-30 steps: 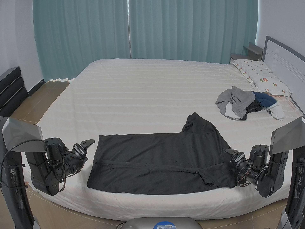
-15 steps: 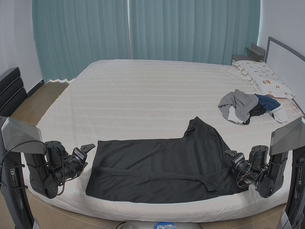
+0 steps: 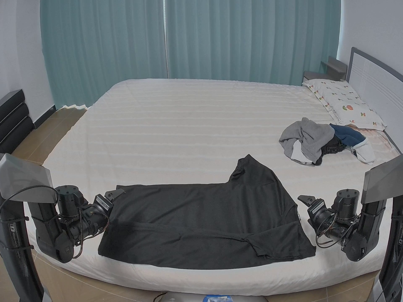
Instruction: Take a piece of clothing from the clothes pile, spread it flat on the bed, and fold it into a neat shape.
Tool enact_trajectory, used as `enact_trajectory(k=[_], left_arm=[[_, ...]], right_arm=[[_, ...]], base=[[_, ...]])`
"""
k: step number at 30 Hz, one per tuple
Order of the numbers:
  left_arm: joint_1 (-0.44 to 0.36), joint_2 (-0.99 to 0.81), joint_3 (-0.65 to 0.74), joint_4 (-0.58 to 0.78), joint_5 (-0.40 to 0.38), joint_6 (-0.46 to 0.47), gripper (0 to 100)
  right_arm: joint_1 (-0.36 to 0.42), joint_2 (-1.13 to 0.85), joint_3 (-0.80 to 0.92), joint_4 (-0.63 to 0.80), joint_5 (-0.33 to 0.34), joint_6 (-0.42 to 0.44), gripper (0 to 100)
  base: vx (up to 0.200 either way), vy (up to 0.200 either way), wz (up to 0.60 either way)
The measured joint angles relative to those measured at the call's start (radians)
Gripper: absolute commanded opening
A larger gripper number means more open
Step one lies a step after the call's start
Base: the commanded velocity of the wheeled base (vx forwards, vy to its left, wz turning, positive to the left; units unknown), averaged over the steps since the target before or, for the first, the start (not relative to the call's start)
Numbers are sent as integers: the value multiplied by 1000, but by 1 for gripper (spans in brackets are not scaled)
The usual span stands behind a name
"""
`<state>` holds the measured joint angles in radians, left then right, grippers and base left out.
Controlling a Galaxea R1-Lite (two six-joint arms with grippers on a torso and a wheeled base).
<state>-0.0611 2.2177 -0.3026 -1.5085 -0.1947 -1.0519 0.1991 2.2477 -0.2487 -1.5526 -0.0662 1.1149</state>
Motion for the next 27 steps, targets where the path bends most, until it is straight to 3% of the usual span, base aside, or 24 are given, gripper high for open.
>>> enact_trajectory(k=[4, 8, 11, 14, 21, 27], left_arm=[[24, -44, -3, 13, -2, 40, 100], [43, -79, -16, 66, -4, 143, 100], [50, -91, -40, 119, -6, 193, 100], [62, -96, -77, 176, -8, 245, 100], [92, -66, -128, 325, -50, 413, 100], [109, -36, -134, 437, -65, 461, 100]], right_arm=[[27, -32, 15, 0, 0, -46, 100], [61, -55, 19, 0, 0, -104, 100], [72, -63, 16, 0, 14, -188, 100], [64, -64, 9, 0, 63, -271, 100], [-19, -37, -4, -1, 303, -312, 100], [-85, 18, -7, 0, 331, -313, 100]], base=[[0, 0, 0], [0, 0, 0], [0, 0, 0], [0, 0, 0], [0, 0, 0], [0, 0, 0]])
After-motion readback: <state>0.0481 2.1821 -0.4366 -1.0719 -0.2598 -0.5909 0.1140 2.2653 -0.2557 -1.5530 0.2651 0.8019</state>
